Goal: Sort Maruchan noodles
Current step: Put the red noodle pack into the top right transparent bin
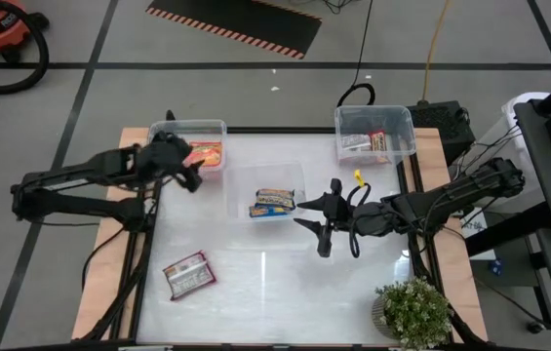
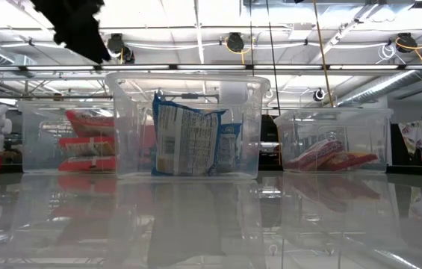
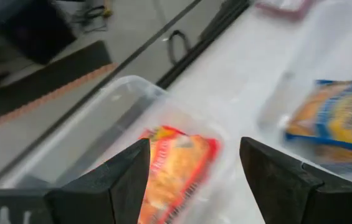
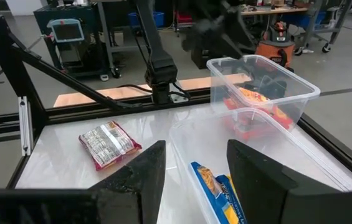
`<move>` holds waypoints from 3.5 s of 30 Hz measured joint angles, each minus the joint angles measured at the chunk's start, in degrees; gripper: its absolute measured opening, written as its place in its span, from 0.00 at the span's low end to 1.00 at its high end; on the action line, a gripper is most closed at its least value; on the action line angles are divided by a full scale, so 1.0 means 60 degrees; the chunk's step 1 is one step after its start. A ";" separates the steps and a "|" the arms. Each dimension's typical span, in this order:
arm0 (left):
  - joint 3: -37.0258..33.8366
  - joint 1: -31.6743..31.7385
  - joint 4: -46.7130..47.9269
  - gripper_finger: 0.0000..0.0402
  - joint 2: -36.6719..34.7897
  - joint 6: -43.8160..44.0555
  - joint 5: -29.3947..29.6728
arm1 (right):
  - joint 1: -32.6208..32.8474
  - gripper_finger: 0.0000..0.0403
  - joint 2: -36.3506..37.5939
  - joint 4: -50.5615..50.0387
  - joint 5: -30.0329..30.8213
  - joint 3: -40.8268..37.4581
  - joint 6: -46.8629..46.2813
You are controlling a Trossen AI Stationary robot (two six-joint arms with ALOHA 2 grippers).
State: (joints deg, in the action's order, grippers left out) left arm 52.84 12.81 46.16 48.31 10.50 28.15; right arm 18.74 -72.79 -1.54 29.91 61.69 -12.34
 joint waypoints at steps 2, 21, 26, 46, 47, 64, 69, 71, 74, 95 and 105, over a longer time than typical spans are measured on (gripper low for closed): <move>0.0000 -0.0287 0.0405 0.63 -0.0435 0.0413 -0.0193 | 0.0000 0.41 0.0000 0.0000 0.0000 0.0000 0.0000; -0.2321 -0.5837 -0.2593 0.63 -0.1679 0.2689 -0.1134 | 0.0391 0.41 -0.2346 0.3052 -0.1340 0.0038 -0.1179; -0.2559 -0.7027 -0.3297 0.63 -0.1680 0.2348 -0.0402 | 0.0724 0.41 -0.3522 0.3077 -0.1249 0.0692 -0.1524; -0.2568 -0.7652 -0.4121 0.63 -0.1682 0.0229 0.0386 | 0.1333 0.41 -0.9425 0.3249 -0.0761 0.5533 0.0348; -0.2568 -0.7651 -0.4218 0.63 -0.1681 0.0053 0.0388 | 0.1333 0.41 -0.9632 0.3374 -0.0769 0.5693 0.0448; -0.2566 -0.7652 -0.4451 0.63 -0.1681 -0.0735 0.0367 | 0.1213 0.55 -1.2076 0.6032 -0.0496 0.6062 0.1374; -0.2565 -0.7648 -0.4392 0.63 -0.1679 -0.0283 0.0354 | 0.0837 0.60 -1.2072 0.6205 -0.1116 0.6069 0.1117; -0.2565 -0.7652 -0.4351 0.63 -0.1678 -0.0068 0.0331 | 0.0674 0.60 -1.2072 0.6239 -0.1613 0.6069 0.1103; -0.2565 -0.7662 -0.4199 0.63 -0.1644 0.0339 0.0231 | 0.0493 0.60 -1.2072 0.6244 -0.1795 0.6069 0.1238; -0.2565 -1.0155 0.0635 0.63 0.1416 0.6726 -0.0971 | -0.0069 0.59 -1.2378 0.6847 -0.3262 0.6065 0.1852; -0.2561 -1.1909 0.0859 0.63 0.2840 0.9352 -0.1731 | -0.0113 0.59 -1.2378 0.6969 -0.3260 0.6065 0.1890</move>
State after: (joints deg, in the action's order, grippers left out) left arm 37.47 -58.64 51.31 65.35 66.61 17.76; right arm 18.06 -147.06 40.27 10.35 98.08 -1.00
